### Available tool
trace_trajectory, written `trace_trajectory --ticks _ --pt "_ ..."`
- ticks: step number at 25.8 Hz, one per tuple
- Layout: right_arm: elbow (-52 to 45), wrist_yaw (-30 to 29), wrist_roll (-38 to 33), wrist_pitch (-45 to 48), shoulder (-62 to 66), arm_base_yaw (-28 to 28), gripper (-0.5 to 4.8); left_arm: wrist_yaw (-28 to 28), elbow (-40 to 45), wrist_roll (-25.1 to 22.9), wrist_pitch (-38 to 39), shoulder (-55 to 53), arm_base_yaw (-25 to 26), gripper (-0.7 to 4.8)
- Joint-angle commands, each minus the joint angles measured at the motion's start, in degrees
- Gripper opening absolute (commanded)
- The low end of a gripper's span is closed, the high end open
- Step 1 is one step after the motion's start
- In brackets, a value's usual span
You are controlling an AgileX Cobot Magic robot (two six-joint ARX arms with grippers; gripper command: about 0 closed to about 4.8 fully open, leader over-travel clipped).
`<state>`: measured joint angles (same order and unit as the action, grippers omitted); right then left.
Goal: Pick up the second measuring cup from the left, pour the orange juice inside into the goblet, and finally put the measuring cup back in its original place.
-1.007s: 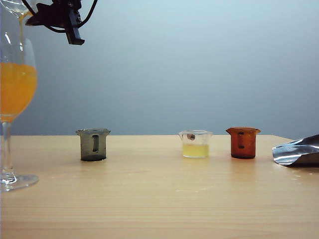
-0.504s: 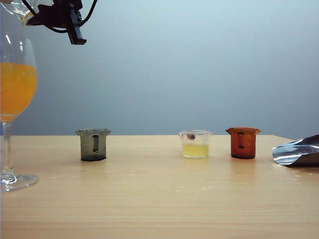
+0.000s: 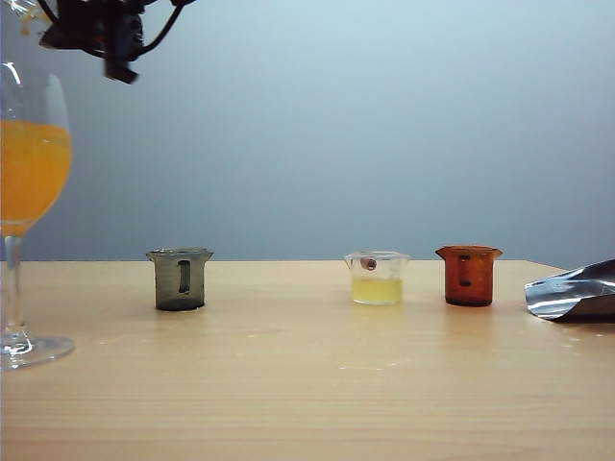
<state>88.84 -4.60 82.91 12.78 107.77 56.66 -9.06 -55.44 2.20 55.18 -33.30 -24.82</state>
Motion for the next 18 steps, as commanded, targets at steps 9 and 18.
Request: trace_trajectory --ticks 9,18 --pt "0.35 0.83 -51.58 -0.87 -0.57 -1.46 1.15 0.09 -0.22 -0.02 -0.59 0.04 0.00 -0.03" --pt "-8.20 0.63 -69.05 5.42 -3.26 -7.13 0.81 0.09 -0.22 -0.02 -0.59 0.04 0.00 -0.03"
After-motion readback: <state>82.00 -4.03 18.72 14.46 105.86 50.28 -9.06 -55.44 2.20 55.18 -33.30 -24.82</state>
